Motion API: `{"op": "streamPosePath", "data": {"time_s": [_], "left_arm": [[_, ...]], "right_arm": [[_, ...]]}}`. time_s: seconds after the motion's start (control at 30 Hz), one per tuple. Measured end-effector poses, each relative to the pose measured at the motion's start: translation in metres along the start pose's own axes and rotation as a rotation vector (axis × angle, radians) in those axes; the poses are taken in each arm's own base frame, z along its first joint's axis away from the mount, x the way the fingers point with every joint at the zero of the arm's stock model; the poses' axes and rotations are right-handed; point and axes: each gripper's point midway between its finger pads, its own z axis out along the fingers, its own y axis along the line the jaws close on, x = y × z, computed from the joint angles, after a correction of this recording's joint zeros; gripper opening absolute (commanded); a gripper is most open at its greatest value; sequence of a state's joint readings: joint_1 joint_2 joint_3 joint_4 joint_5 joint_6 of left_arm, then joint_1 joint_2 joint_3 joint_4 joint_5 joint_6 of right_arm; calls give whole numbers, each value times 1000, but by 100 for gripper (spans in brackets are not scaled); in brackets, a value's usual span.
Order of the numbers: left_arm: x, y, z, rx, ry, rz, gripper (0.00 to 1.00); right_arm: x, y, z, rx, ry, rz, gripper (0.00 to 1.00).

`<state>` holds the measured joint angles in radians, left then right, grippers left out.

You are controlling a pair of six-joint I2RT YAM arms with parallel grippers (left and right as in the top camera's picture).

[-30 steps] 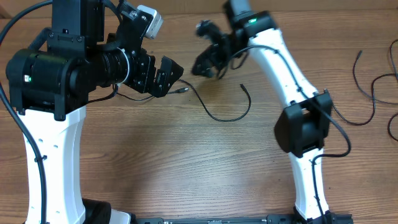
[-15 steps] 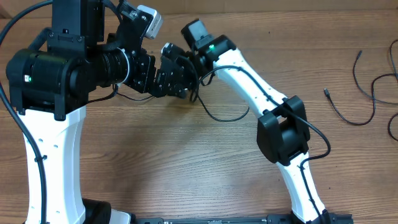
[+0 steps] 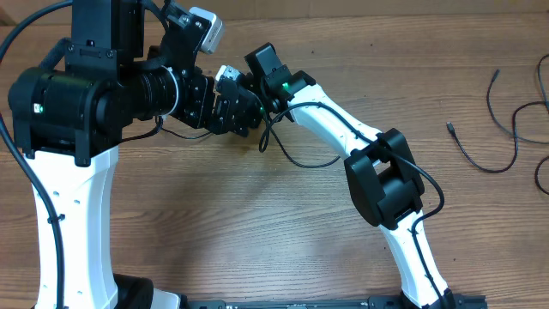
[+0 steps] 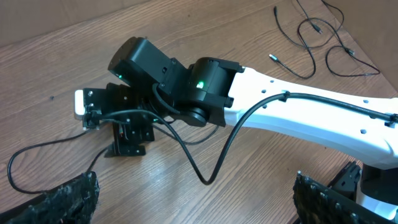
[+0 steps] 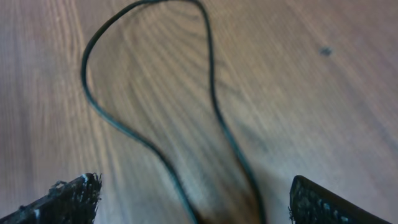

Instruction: Untangle cables

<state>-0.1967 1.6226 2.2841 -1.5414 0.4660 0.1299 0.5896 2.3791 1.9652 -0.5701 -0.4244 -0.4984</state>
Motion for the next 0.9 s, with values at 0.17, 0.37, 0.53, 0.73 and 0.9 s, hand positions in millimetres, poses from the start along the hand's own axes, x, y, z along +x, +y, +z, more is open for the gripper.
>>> {"op": "streamPosePath", "data": {"time_s": [0.17, 0.37, 0.53, 0.73, 0.9], "left_arm": [[0, 0, 0, 0, 0, 0, 100], [0, 0, 0, 0, 0, 0, 100], [0, 0, 0, 0, 0, 0, 100], [0, 0, 0, 0, 0, 0, 100], [0, 0, 0, 0, 0, 0, 100]], "right_arm": [[-6, -11, 2, 53, -32, -23, 93], [-6, -19, 8, 83, -43, -32, 93], [17, -22, 26, 73, -1, -9, 90], [40, -22, 42, 59, 41, 11, 75], [42, -22, 44, 55, 43, 11, 43]]}}
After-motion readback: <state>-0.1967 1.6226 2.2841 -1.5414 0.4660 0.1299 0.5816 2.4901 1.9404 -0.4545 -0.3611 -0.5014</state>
